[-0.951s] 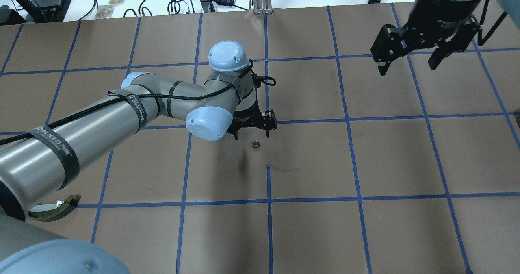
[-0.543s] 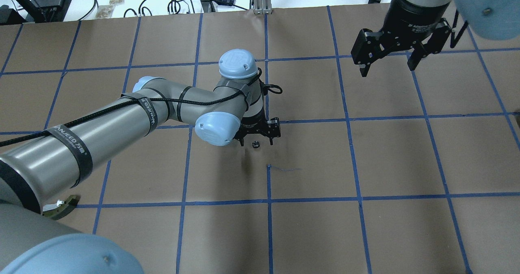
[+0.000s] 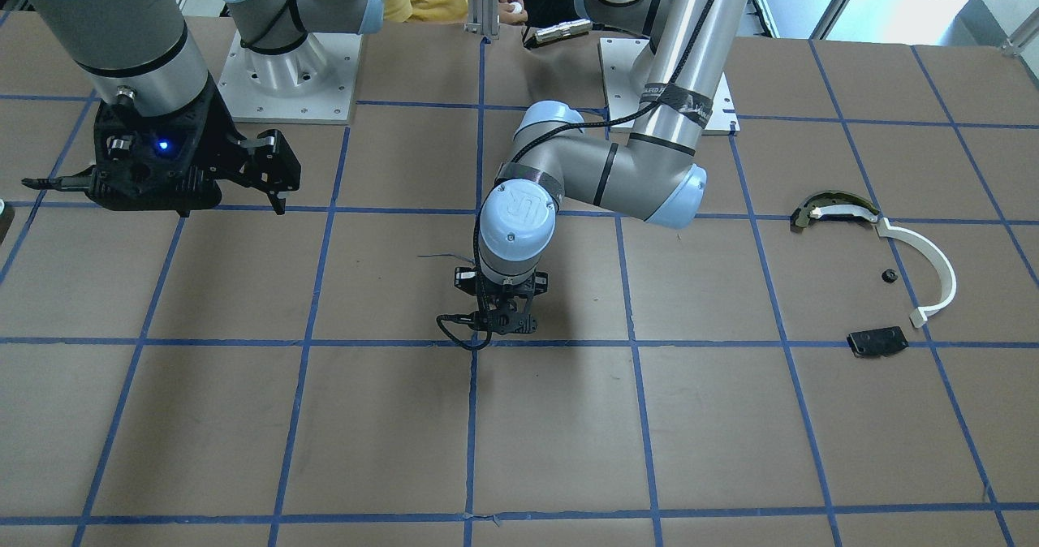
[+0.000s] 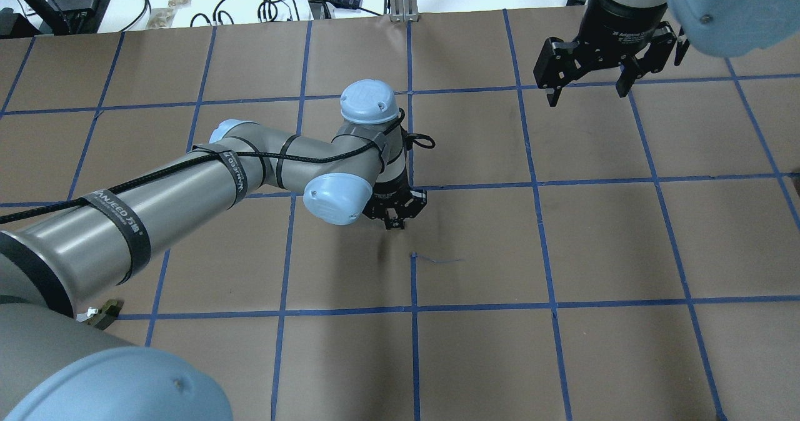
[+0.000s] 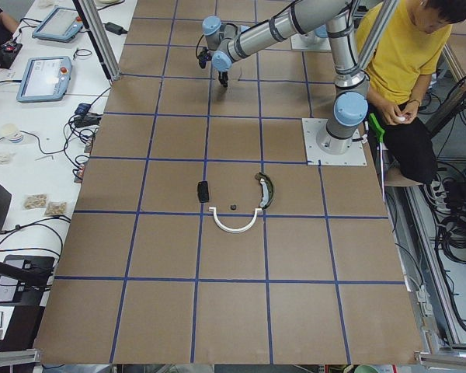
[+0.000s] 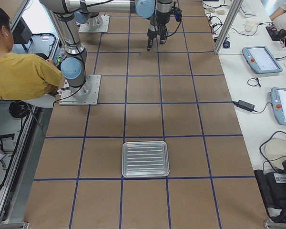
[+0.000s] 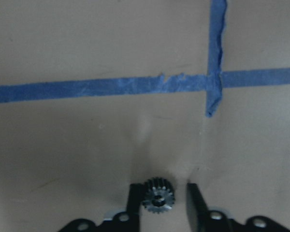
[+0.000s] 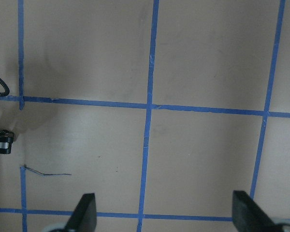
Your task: Place bearing gear from tray to pile
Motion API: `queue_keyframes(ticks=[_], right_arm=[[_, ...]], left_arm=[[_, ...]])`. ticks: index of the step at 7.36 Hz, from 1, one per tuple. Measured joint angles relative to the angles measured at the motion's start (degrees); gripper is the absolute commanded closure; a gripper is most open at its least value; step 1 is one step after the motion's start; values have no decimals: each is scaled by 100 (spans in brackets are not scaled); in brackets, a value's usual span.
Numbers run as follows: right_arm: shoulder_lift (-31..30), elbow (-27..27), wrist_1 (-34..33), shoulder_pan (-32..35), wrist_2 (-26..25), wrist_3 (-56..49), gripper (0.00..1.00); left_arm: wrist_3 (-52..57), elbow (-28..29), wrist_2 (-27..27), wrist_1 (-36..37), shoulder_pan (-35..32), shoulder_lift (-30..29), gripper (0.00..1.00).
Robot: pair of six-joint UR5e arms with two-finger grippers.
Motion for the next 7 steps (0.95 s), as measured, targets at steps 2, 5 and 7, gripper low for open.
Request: queue_keyframes(ticks=[2, 5, 7], right_arm=[[-104, 36, 28, 1, -6, 0, 0], [-283, 64, 107, 0, -135, -8, 0], [-628, 172, 327, 19, -176, -12, 0]], left_arm=[[10, 38, 41, -20, 48, 8, 100], [522, 253, 530, -537, 962, 354, 100], [1541, 625, 1059, -1390, 2093, 699, 100]])
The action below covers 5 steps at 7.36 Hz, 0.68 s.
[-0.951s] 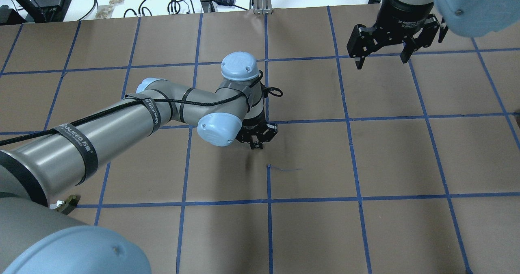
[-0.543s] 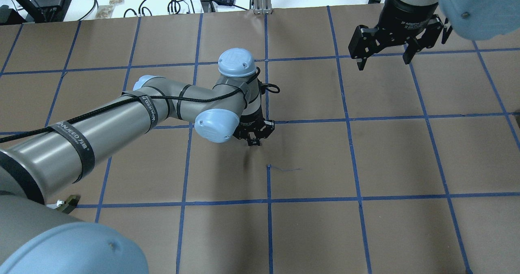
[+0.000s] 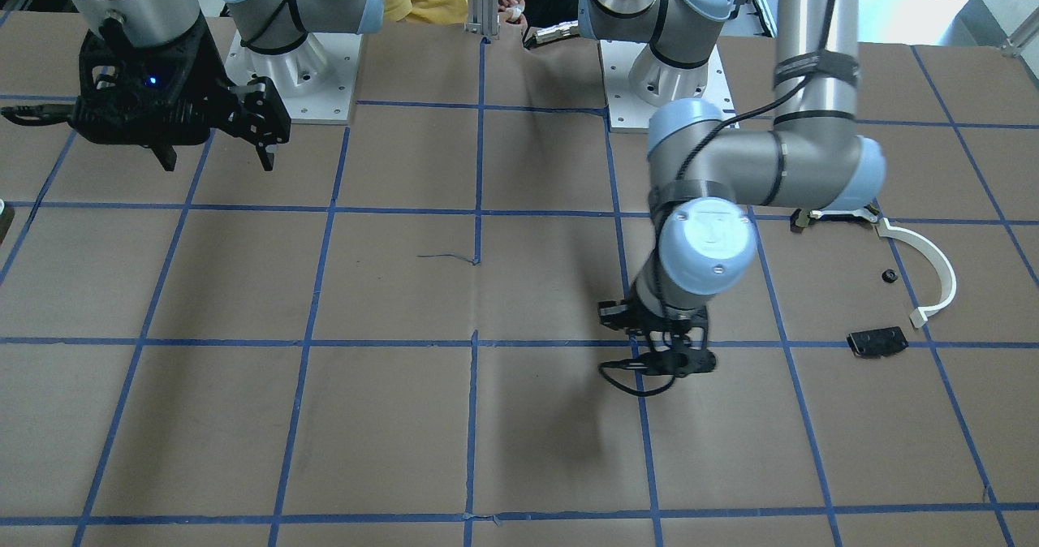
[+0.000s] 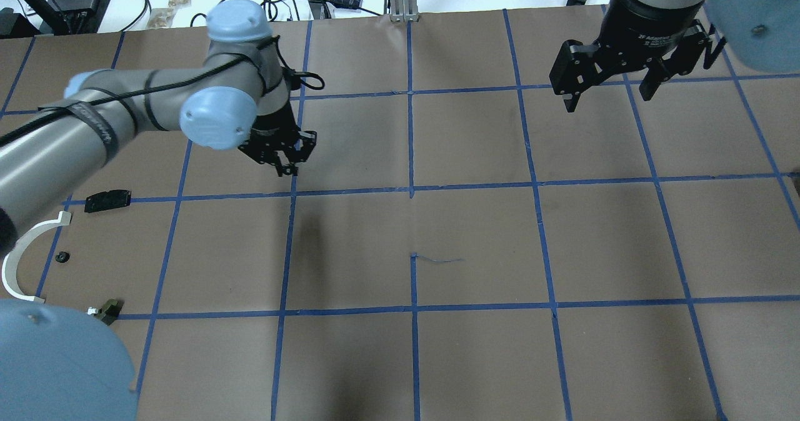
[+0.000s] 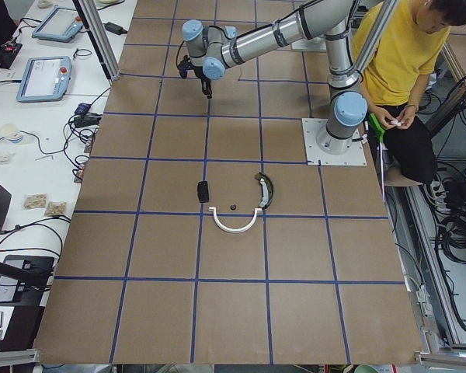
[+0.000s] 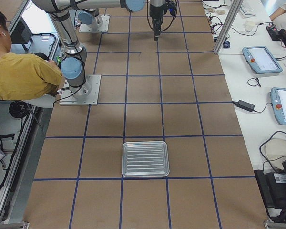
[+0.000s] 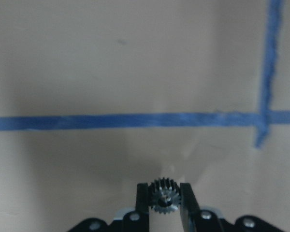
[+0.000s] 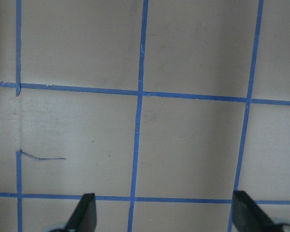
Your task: Place bearing gear from tray to pile
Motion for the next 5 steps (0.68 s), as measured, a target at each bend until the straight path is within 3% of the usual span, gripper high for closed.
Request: queue_keyframes(ticks=[3, 5], right_arm=[[-284, 331, 18, 5, -35, -59, 0], [-357, 254, -136, -66, 14, -68, 0]], left_arm=[[2453, 52, 294, -340, 2098, 230, 100], [3371, -183, 326, -213, 3189, 152, 100]])
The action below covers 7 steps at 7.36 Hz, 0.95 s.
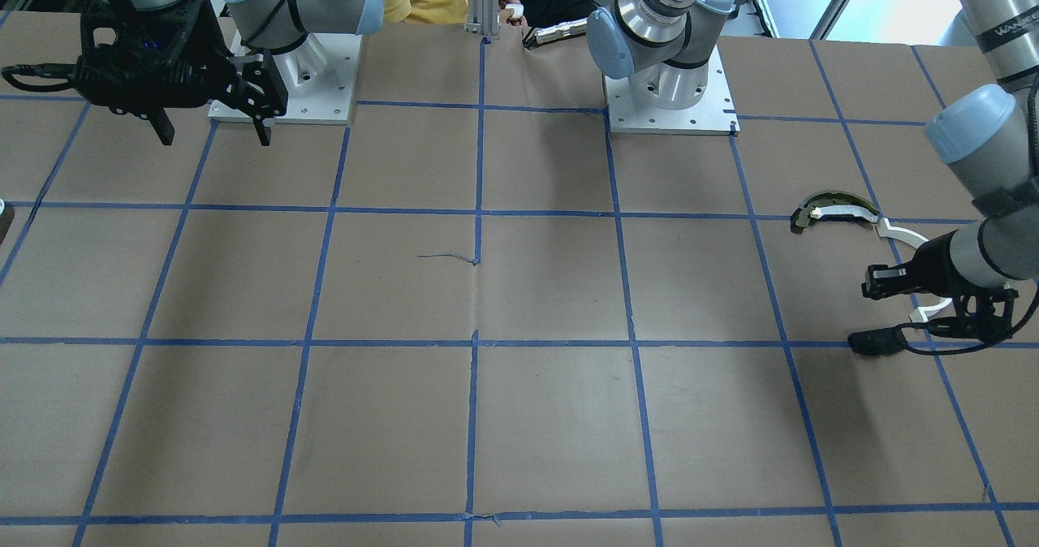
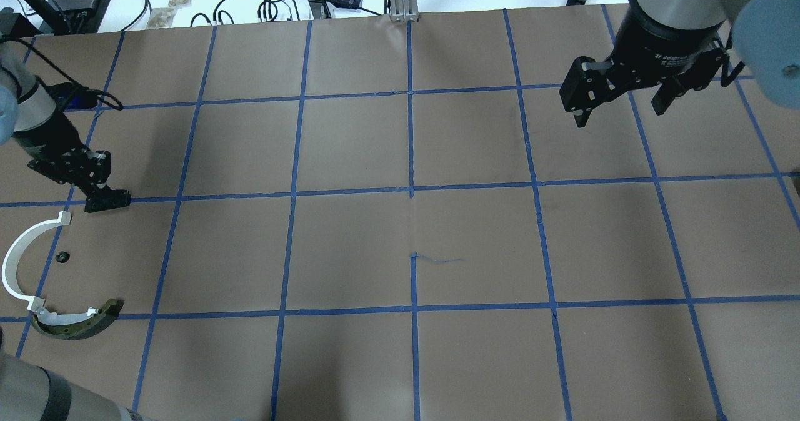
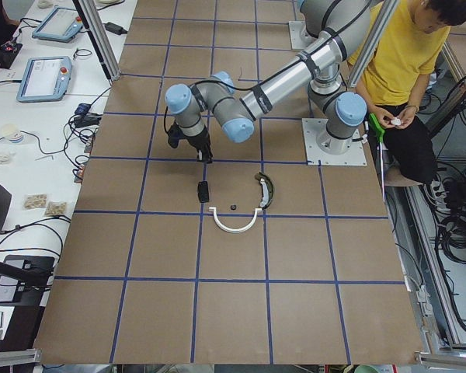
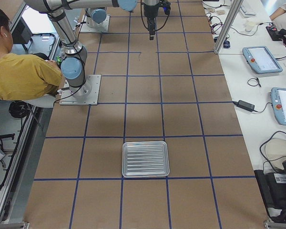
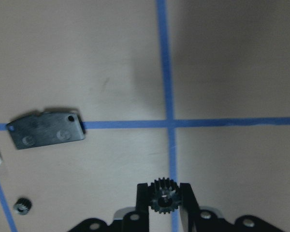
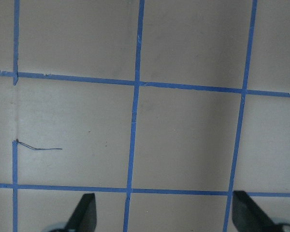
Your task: Place bearing gear from tray to pile
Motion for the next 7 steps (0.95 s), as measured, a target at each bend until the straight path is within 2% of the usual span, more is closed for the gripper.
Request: queue_keyframes(ticks=[2, 7], right_arm=[[-121, -95, 69, -33, 476, -51, 0], [-182, -114, 304, -71, 353, -95, 0]], left_arm=[[182, -210, 84, 350, 418, -221, 100], [195, -317, 379, 655, 784, -634, 98]])
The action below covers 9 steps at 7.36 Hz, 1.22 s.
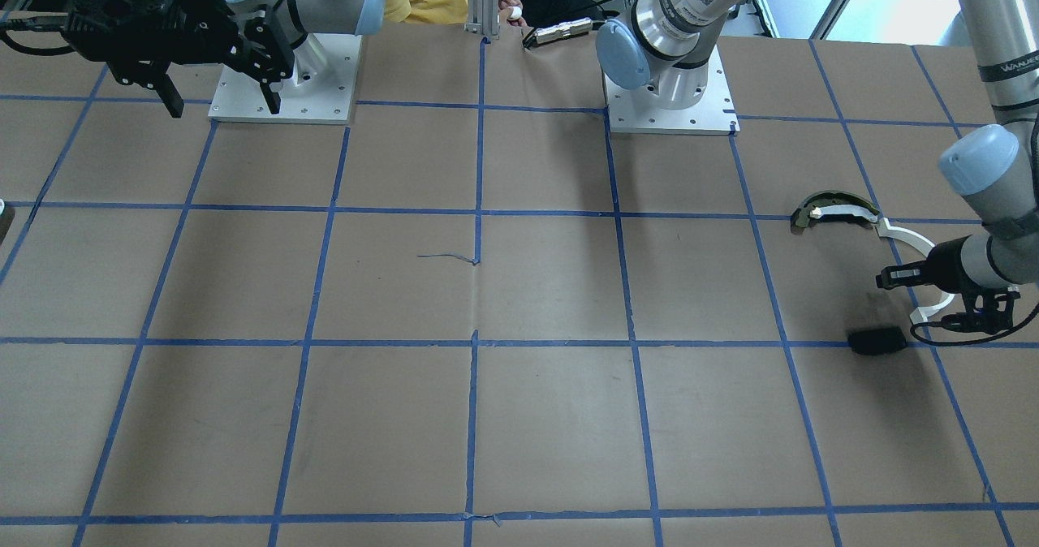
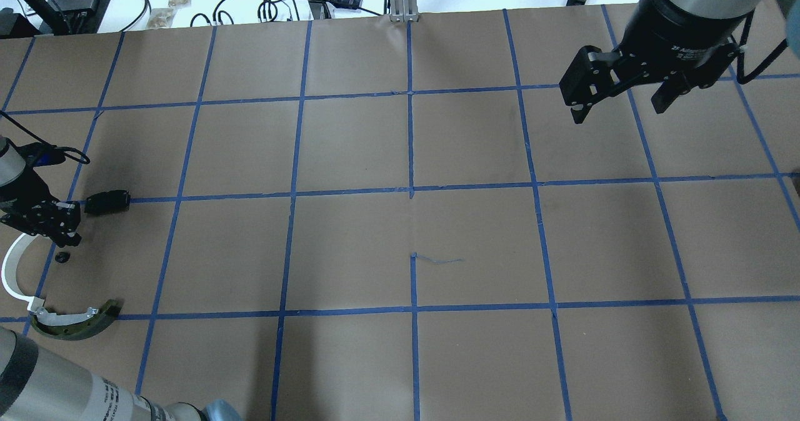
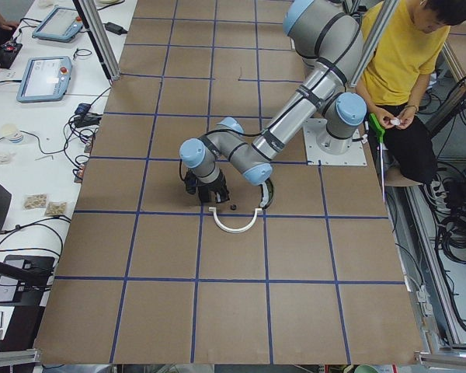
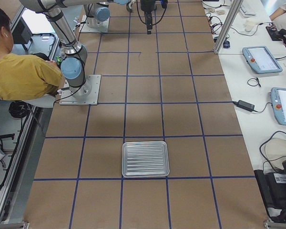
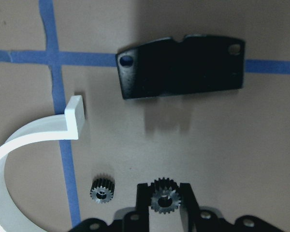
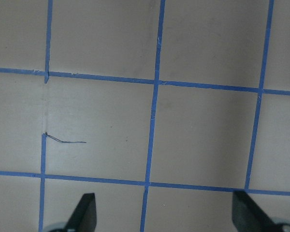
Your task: Place bearing gear from tray to pile
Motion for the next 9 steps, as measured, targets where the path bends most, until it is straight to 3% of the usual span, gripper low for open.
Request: queue_keyframes(ticks=[1, 2, 3, 5, 6, 9], right_arm=[[39, 7, -8, -22, -35, 1, 0], [89, -4, -13, -34, -53, 0, 0], [144, -39, -29, -37, -45, -3, 0], [383, -273, -77, -30, -67, 6, 0], [574, -540, -49, -26, -69, 6, 0], [794, -786, 133, -13, -63, 9, 0]], left_arm=[[-8, -9, 7, -1, 48, -3, 74], [-13, -14, 10, -6, 77, -4, 35], [-15, -17, 14, -15, 91, -7, 19], [-20, -19, 20, -47, 97, -9, 11], [-22, -19, 21, -65, 96, -6, 0], [-155, 123, -69, -429, -103, 299, 0]])
